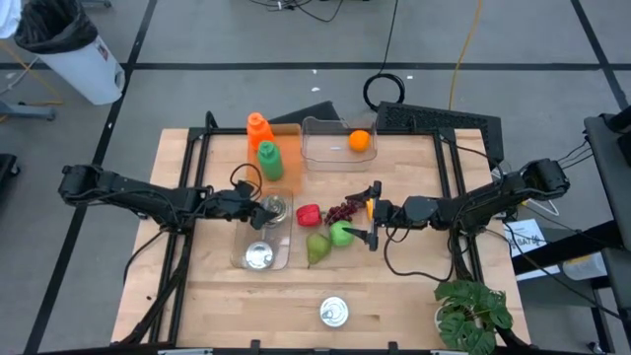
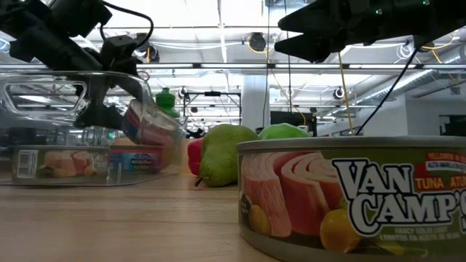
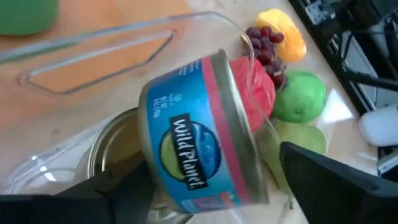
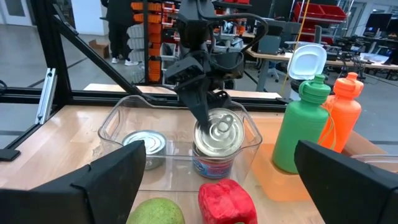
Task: Pick & Place Food Item
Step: Put the blue and pink tuna can into the bottom transparent bin
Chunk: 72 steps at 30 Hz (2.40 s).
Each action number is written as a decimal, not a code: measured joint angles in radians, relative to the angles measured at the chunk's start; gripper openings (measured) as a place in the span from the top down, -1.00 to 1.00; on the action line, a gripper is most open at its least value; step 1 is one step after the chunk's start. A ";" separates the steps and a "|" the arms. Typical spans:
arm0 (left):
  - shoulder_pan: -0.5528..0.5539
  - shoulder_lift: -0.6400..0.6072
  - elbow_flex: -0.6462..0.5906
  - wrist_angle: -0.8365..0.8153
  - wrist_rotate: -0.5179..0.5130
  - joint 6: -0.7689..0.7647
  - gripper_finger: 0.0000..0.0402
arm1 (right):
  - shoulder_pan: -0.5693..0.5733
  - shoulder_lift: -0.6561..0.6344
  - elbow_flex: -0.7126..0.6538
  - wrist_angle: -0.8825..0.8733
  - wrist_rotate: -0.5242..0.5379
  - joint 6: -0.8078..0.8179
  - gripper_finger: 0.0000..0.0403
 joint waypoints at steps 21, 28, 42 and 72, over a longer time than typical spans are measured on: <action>0.050 -0.148 -0.002 -0.097 0.063 0.165 -0.25 | 0.000 0.000 0.000 -0.007 0.000 0.000 -0.94; 0.084 -0.199 -0.002 -0.108 0.059 0.194 -0.34 | 0.000 0.000 0.000 -0.008 0.000 0.000 -0.94; 0.036 -0.220 0.135 -0.199 -0.001 0.258 -0.37 | -0.019 0.000 0.000 -0.036 0.000 0.008 -0.94; -0.081 0.230 0.502 -0.553 -0.192 0.298 -0.39 | -0.019 0.000 0.000 -0.038 0.000 0.034 -0.94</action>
